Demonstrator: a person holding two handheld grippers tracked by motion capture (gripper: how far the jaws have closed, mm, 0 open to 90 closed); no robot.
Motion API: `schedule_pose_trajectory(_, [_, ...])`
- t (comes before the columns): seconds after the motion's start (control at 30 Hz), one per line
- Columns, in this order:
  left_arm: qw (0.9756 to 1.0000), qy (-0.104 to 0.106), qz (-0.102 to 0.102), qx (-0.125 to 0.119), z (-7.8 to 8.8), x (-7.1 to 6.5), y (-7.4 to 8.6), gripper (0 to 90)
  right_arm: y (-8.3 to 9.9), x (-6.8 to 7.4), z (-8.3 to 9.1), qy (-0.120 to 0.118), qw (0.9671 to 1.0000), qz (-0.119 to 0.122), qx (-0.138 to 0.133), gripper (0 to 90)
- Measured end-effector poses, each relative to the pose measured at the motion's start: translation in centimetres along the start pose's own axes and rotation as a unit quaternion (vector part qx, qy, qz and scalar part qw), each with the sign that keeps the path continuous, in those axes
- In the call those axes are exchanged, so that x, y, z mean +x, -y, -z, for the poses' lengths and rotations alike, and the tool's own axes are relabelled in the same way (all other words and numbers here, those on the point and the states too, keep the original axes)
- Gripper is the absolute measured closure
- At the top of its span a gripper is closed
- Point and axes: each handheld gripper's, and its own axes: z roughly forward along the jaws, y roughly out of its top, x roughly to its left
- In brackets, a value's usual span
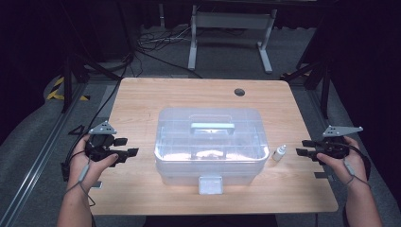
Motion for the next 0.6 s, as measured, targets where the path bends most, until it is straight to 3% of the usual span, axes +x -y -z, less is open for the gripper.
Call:
schedule_pose_trajectory(0.23, [1.0,0.004,-0.002,-0.002,0.4,-0.2,0.0,38.1,-0.8,0.9,0.5,-0.001,0.9999,0.014,-0.001,47.5])
schedule_pose_trajectory(0.47, [0.9999,0.011,0.001,-0.007,0.8,-0.6,-0.2,37.8,-1.4,1.6,0.8,-0.017,0.9996,0.023,-0.009,47.7])
schedule_pose_trajectory(0.6, [0.9996,0.019,-0.011,-0.017,1.4,-1.1,-0.7,38.2,-1.5,1.7,0.8,-0.016,0.9995,0.025,-0.007,47.7])
